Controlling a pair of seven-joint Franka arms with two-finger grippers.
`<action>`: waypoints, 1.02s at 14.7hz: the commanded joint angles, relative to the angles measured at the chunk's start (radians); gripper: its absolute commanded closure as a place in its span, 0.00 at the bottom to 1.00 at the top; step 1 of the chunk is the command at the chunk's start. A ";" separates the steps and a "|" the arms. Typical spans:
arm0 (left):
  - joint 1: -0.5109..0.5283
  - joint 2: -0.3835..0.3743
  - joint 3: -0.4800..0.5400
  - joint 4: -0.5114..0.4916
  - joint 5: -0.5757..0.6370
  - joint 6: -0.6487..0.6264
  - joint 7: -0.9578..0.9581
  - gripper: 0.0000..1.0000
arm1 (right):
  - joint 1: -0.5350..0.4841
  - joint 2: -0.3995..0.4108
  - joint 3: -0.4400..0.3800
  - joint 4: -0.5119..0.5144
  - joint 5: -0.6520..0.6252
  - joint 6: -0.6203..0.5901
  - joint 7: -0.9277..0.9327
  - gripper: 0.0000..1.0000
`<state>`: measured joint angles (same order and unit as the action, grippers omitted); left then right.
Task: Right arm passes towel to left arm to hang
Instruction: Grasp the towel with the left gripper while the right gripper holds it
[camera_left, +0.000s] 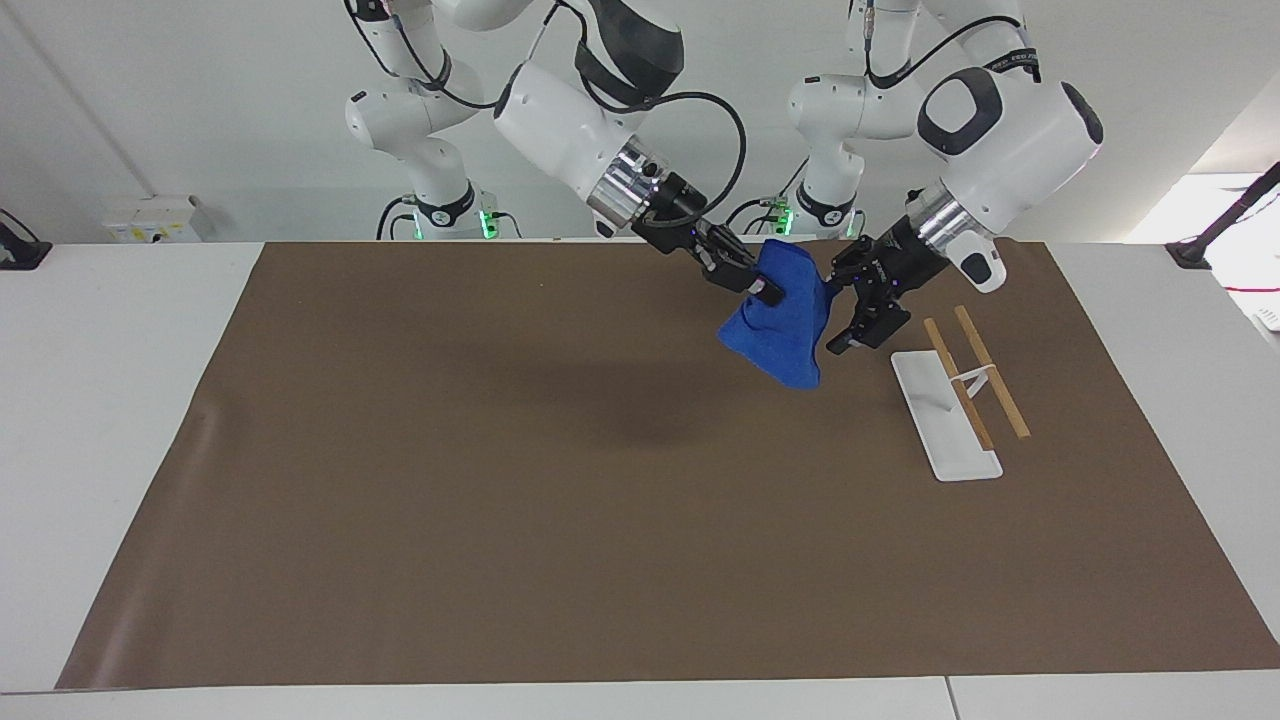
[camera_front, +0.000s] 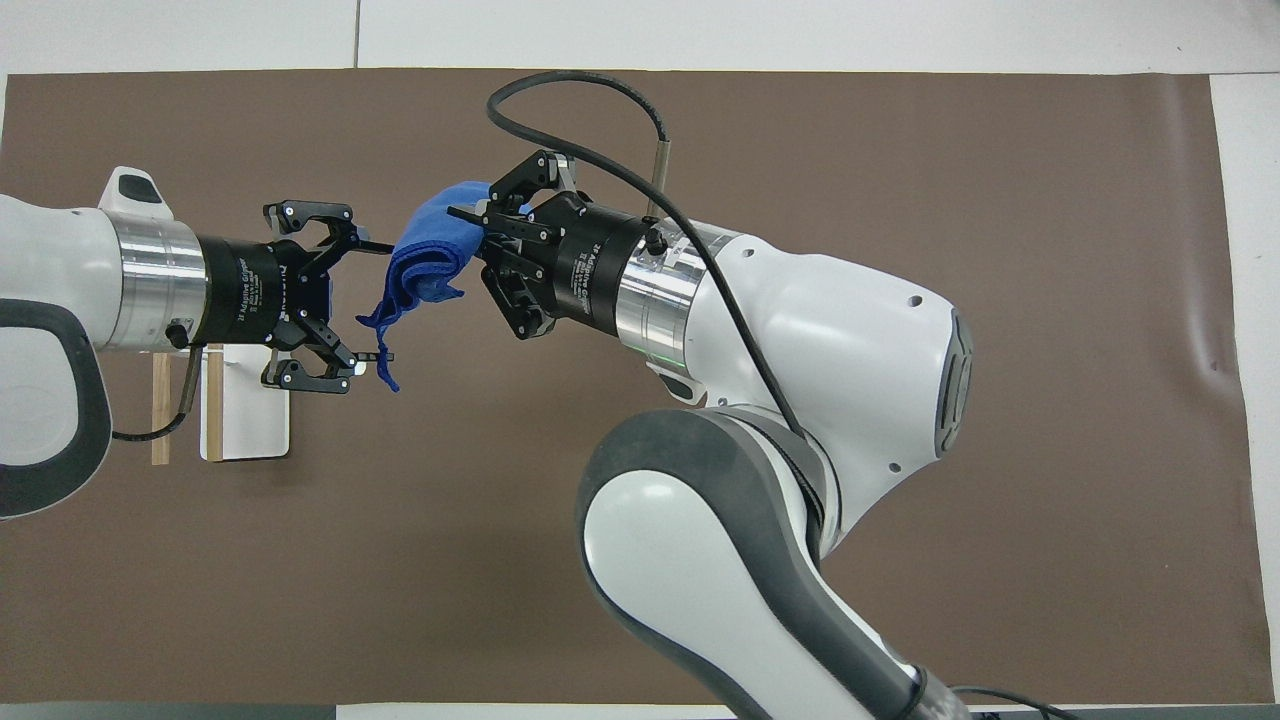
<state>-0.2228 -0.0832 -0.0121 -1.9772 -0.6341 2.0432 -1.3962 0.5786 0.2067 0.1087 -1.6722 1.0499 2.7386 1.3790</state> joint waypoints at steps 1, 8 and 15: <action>-0.041 -0.033 0.007 -0.038 -0.036 0.049 -0.046 0.00 | 0.001 0.006 0.000 0.009 0.009 0.015 -0.028 1.00; -0.038 -0.053 0.011 -0.040 -0.038 0.058 -0.081 1.00 | 0.001 0.006 0.000 0.009 0.009 0.015 -0.028 1.00; -0.020 -0.043 0.020 0.001 -0.026 0.080 -0.080 1.00 | 0.000 0.006 0.000 0.009 0.007 0.015 -0.041 1.00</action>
<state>-0.2498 -0.1093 0.0055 -1.9781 -0.6538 2.1125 -1.4746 0.5786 0.2067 0.1082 -1.6721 1.0499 2.7386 1.3764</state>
